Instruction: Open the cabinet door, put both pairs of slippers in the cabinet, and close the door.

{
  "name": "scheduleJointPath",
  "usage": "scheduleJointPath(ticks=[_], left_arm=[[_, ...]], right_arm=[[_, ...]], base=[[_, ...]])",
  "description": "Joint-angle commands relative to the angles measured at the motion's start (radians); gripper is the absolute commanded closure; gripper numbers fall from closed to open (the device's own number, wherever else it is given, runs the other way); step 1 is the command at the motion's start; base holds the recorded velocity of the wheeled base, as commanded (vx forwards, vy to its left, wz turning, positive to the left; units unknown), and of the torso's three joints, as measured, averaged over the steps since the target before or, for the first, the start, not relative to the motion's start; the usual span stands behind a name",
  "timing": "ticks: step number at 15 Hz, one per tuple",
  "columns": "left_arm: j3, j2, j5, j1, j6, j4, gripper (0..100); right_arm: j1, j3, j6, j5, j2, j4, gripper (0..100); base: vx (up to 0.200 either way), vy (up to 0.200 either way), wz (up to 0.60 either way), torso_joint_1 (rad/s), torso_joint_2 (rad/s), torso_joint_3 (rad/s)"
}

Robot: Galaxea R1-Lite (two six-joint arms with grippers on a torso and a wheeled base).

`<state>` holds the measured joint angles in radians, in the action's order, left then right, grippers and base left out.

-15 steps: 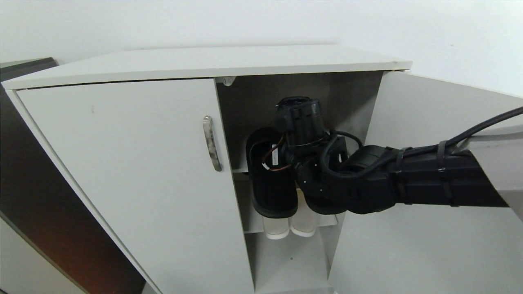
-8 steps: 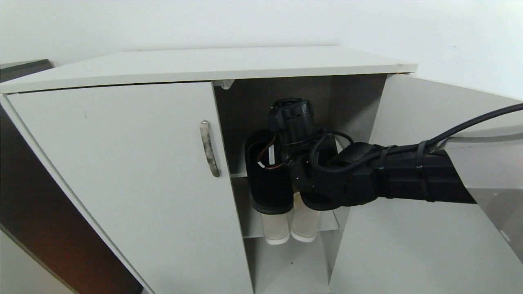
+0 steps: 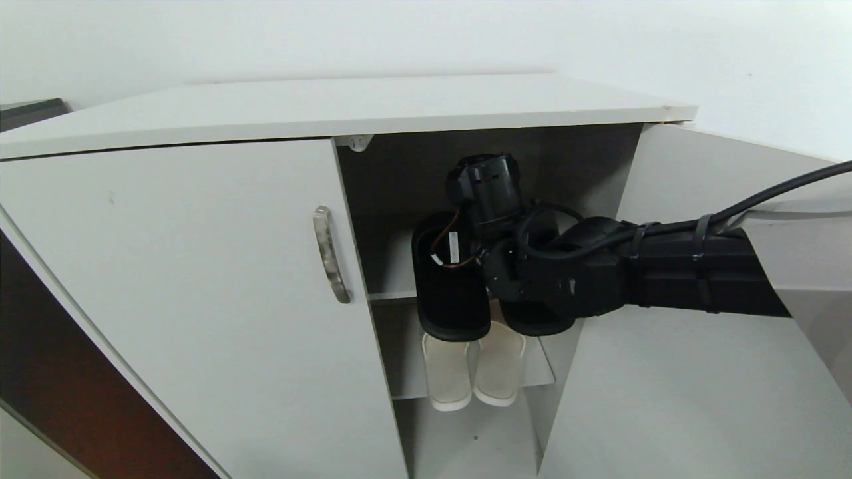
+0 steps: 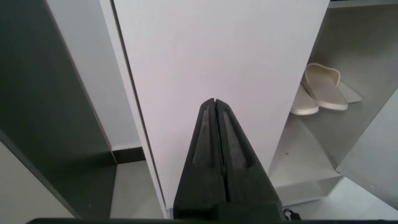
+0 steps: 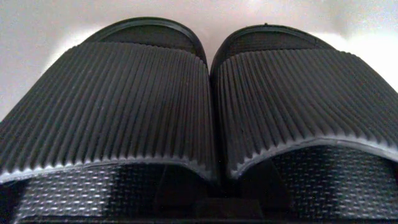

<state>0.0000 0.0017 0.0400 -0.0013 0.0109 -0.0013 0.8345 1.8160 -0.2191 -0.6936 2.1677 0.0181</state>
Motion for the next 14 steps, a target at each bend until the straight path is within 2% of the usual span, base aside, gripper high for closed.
scheduleJointPath(ticks=[1,5,14], left_arm=[[0.0,0.0,0.0,0.0,0.0,0.0,100],[0.0,0.0,0.0,0.0,-0.002,0.0,100],[0.0,0.0,-0.002,0.0,-0.002,0.0,100]], right_arm=[[-0.005,0.066,0.0,0.0,0.024,-0.024,100],[-0.02,0.184,0.001,0.0,0.09,-0.092,100],[-0.051,0.184,0.001,0.0,0.115,-0.095,100]], base=[[0.0,0.0,0.0,0.0,0.0,0.0],[0.0,0.0,0.0,0.0,0.0,0.0],[0.0,0.0,0.0,0.0,0.0,0.0]])
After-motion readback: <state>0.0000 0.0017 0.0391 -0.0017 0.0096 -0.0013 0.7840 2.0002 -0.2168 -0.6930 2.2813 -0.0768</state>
